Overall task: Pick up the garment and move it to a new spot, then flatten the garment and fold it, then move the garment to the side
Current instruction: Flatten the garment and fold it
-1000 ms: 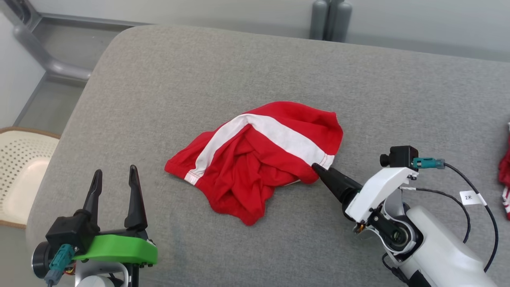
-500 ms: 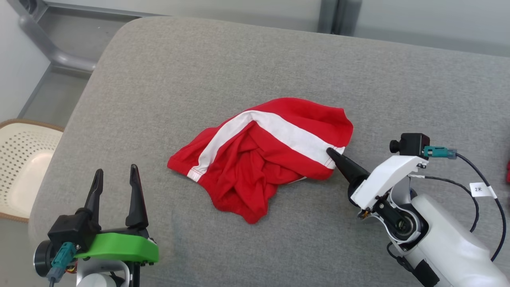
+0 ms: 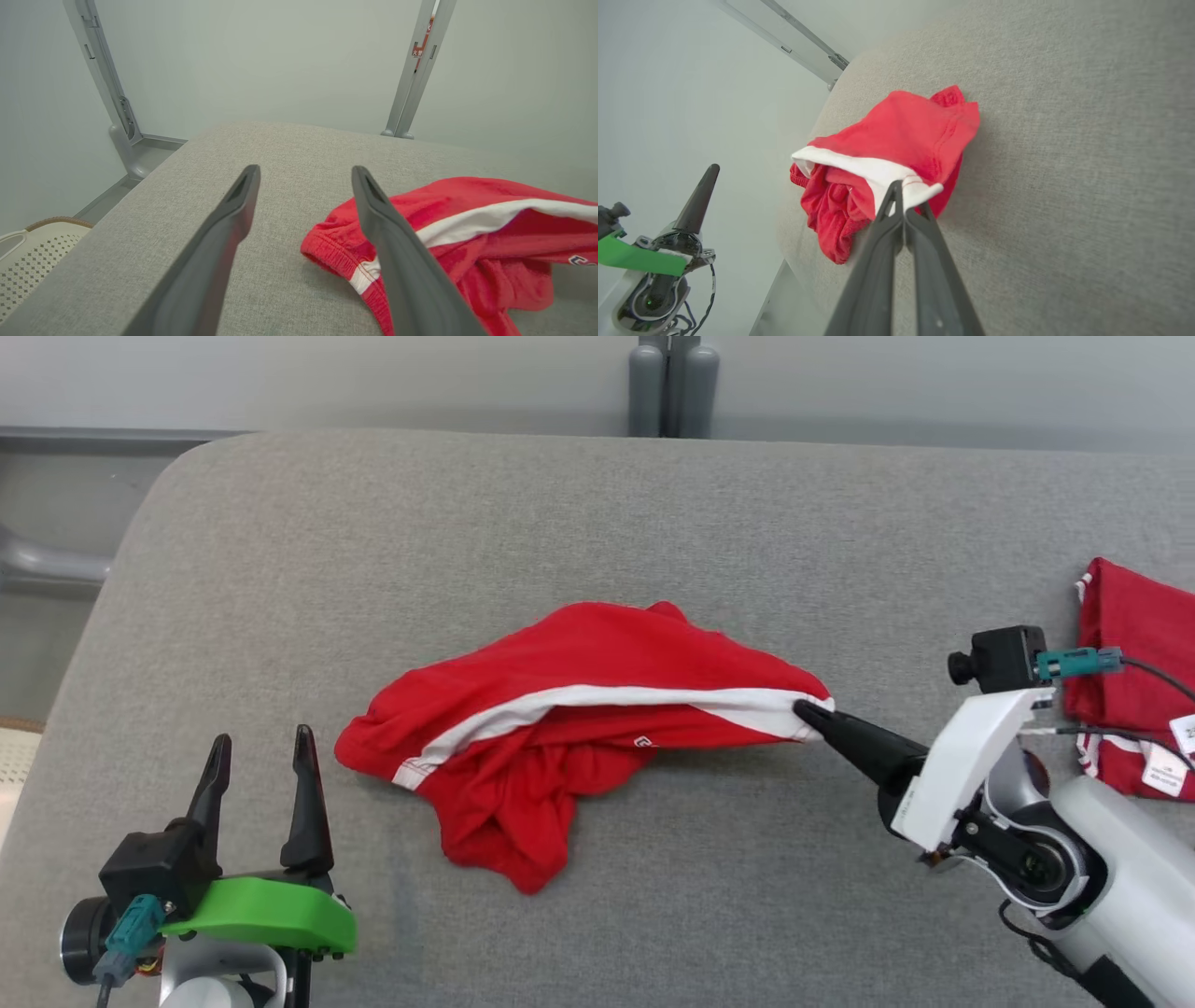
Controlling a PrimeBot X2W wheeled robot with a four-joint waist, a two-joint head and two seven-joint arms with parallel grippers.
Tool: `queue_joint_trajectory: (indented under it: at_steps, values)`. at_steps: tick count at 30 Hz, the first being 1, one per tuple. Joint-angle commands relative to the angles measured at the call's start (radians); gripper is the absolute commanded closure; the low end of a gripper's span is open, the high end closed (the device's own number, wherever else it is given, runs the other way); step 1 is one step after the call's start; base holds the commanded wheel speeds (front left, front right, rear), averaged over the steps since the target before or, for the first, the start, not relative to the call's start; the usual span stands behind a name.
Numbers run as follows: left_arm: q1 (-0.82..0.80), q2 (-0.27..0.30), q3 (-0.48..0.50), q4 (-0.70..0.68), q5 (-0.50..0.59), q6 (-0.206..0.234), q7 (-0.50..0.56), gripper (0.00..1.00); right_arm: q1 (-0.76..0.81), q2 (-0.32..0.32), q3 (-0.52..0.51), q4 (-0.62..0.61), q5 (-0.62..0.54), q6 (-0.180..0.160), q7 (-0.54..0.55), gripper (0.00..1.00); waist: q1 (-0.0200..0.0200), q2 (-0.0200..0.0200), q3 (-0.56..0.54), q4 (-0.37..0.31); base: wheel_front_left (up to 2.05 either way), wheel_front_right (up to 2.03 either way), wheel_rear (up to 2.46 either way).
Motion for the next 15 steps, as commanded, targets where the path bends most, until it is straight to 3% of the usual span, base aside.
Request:
queue_joint_trajectory:
  at_steps: [1, 7, 15]
  values:
    - [0.003, 0.009, 0.003, -0.004, -0.011, 0.003, 0.006, 0.00, 0.010, -0.027, 0.001, -0.016, 0.008, 0.001, 0.018, 1.00, 0.0000, 0.0000, -0.023, -0.060, 0.00, 0.00, 0.00]
    - [0.008, 0.024, 0.002, -0.015, -0.017, 0.007, 0.030, 0.00, 0.026, -0.122, 0.003, -0.072, 0.040, 0.001, 0.082, 1.00, 0.0000, 0.0000, -0.023, -0.119, 0.00, 0.00, 0.00]
    - [0.016, 0.043, -0.010, -0.017, -0.025, 0.003, 0.085, 0.00, 0.059, -0.206, 0.021, -0.026, 0.041, 0.001, 0.118, 1.00, 0.0000, 0.0000, -0.022, -0.171, 0.00, 0.00, 0.00]
